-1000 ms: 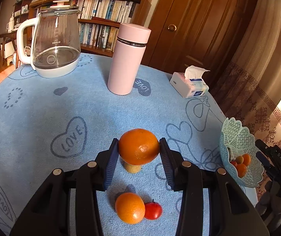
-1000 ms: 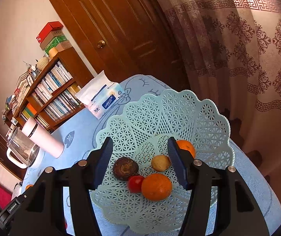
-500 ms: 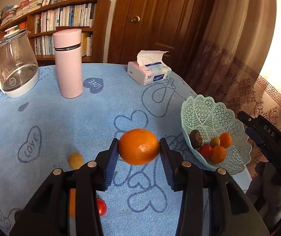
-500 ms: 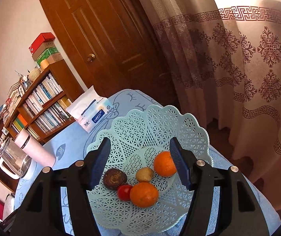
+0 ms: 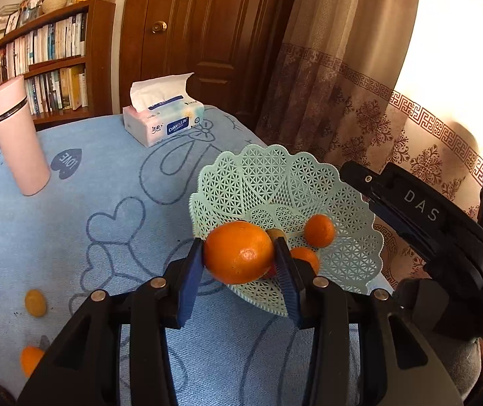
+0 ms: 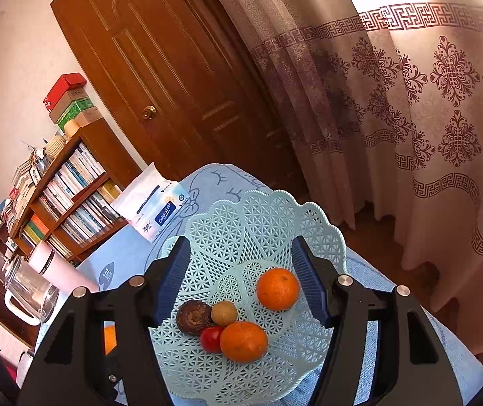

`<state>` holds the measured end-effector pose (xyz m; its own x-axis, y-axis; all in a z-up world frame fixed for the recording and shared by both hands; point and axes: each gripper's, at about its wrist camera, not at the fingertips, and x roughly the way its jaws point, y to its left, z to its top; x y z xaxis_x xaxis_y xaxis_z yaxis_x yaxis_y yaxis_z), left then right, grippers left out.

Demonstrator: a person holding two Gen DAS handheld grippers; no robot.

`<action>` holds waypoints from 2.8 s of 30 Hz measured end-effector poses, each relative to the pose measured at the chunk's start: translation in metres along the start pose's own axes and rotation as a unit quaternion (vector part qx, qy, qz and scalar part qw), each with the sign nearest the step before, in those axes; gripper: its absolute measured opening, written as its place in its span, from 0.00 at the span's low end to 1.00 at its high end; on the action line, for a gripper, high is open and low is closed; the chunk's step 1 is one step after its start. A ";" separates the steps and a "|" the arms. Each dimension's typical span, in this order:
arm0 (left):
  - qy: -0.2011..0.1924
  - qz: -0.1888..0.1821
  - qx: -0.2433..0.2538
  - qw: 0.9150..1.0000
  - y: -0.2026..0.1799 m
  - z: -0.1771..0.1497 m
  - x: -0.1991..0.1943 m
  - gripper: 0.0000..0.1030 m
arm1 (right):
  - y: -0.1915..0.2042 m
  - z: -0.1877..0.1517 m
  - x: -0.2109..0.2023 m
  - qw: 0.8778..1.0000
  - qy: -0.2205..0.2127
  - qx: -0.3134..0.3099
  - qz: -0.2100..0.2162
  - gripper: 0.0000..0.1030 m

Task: Organize fruits
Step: 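Carry the tangerine into the green basket and open the left tool, then move both open tools back from the basket over the remaining fruit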

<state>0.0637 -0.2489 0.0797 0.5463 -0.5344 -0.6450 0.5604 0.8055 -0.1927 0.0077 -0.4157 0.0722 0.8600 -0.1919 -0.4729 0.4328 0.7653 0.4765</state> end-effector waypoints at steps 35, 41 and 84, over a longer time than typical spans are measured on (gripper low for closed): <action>-0.060 0.096 -0.080 0.990 0.083 -0.010 -0.075 0.70 | 0.020 -0.009 -0.008 0.999 -0.016 -0.027 0.043 0.68; -0.068 0.125 -0.101 0.985 0.108 -0.018 -0.095 0.71 | 0.024 -0.013 -0.009 0.998 -0.016 -0.037 0.045 0.68; -0.003 0.200 -0.105 0.974 0.151 -0.103 -0.084 0.81 | 0.111 -0.088 -0.009 0.967 0.026 -0.231 0.107 0.74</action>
<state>0.0378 -0.0555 0.0286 0.6989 -0.1676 -0.6953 0.1617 0.9840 -0.0746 0.0242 -0.2749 0.0645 0.8965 0.0239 -0.4424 0.0687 0.9790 0.1920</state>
